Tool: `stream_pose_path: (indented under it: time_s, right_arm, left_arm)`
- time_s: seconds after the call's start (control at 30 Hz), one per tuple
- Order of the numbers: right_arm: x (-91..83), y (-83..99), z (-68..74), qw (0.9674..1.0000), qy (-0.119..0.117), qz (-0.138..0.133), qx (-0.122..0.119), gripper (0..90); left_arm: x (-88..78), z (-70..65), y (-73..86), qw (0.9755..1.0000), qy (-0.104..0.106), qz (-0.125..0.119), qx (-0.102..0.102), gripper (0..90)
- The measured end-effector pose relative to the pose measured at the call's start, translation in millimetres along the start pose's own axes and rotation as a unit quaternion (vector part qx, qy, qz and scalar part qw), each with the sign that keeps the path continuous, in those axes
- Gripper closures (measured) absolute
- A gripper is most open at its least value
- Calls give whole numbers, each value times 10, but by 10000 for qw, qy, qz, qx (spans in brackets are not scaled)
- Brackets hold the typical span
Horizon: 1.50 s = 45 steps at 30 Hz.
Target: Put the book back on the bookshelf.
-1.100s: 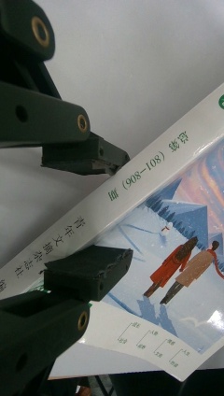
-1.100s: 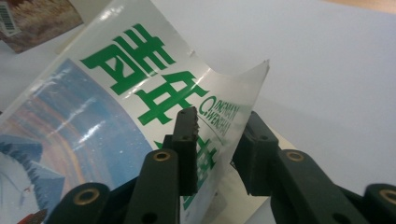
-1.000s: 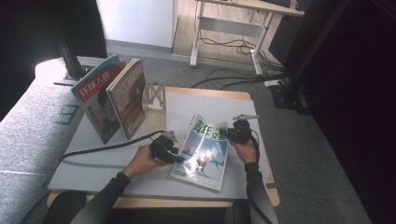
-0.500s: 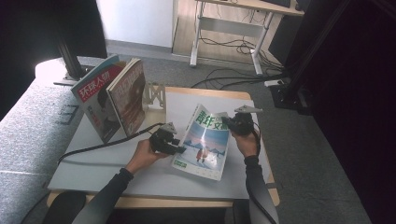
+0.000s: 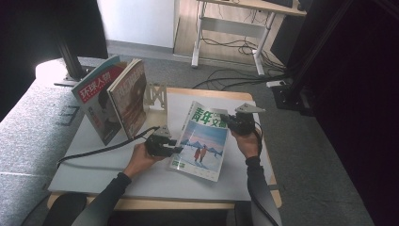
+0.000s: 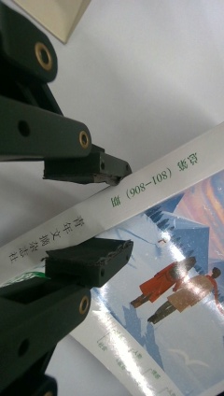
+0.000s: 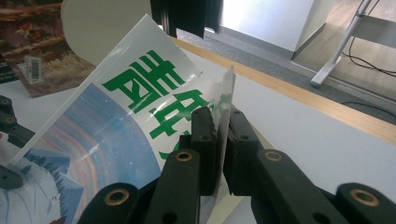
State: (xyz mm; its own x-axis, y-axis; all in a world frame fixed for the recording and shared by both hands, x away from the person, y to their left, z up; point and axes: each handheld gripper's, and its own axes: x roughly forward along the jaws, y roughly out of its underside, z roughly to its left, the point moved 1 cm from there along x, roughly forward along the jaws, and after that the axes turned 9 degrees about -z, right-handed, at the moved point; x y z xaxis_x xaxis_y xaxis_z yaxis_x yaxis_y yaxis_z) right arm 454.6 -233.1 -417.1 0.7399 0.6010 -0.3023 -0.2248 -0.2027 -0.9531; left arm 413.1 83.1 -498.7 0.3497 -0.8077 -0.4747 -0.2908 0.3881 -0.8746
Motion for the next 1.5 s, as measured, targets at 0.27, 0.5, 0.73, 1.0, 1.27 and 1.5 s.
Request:
stream_pose_path:
  time_s: [0.27,0.5,0.73,1.0,1.27,1.5]
  right_arm:
    - [-49,-9,85,9999,-115,45,-102,804]
    - [-19,68,120,9996,-245,106,-87,798]
    - [-26,82,101,9994,-325,146,39,813]
    - [68,-98,44,9997,31,156,-184,823]
    - [61,-119,78,9997,4,63,-240,820]
    - [-48,-49,92,9997,-209,-117,-108,808]
  left_arm:
    - [-94,-38,84,9999,69,-96,-29,626]
    - [-187,-47,190,9995,178,-189,-172,628]
    - [-203,-38,178,9993,243,-195,-227,630]
    - [-112,111,39,9992,178,-235,-257,643]
    - [-112,137,106,9992,-89,-368,-81,650]
    - [-198,88,193,9983,-44,-568,-93,666]
